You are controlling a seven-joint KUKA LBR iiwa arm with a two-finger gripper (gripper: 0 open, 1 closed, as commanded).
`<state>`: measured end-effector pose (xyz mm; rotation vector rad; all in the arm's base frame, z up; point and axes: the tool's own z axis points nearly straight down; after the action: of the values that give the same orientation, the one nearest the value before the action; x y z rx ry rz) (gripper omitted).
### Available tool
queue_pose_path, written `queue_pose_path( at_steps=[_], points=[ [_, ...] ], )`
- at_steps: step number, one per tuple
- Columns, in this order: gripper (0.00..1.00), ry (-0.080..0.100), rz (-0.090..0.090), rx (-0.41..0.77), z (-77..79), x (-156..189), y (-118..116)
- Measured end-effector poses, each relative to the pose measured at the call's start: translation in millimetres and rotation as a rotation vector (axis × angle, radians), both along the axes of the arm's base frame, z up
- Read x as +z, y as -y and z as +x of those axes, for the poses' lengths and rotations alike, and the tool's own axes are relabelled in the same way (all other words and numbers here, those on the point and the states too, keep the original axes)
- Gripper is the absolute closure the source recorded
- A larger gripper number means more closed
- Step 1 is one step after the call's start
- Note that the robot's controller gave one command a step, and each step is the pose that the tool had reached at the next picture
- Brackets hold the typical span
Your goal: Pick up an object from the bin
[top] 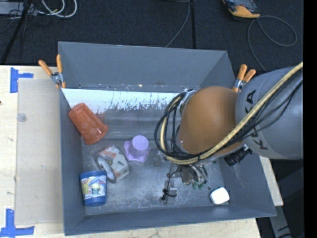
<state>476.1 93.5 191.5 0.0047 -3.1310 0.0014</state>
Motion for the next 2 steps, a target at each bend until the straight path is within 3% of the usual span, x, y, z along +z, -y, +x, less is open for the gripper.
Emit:
queue_pose_path(
  at_steps=[1, 2],
  points=[
    [0.0, 0.008, 0.001, -0.003, 1.7, 4, 0],
    [0.0, 0.013, 0.002, 0.057, 27.9, -15, -9]
  ],
)
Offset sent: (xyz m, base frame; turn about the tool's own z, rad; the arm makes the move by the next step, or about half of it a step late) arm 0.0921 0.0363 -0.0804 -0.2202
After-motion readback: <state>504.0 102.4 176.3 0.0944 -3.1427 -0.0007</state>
